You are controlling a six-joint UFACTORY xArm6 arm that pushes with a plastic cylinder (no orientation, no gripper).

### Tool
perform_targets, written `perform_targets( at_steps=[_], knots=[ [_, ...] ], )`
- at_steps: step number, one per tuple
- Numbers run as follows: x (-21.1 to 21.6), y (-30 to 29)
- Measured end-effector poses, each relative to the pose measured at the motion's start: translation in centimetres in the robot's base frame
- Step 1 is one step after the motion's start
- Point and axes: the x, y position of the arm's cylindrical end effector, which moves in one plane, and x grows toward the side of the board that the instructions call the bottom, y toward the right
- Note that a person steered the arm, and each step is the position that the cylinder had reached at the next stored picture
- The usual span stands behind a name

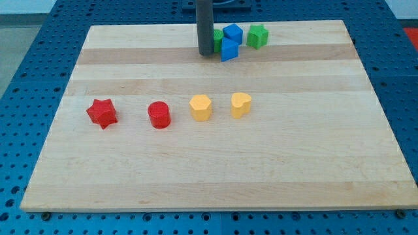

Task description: Slide yellow hexagon and yellow heart slightly right

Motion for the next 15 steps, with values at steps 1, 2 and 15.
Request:
perform_targets(
  at_steps=[1, 2, 15],
  knots=[
    [0.0, -2.7],
    [0.0, -4.9],
    [16.2, 2.5]
  ],
)
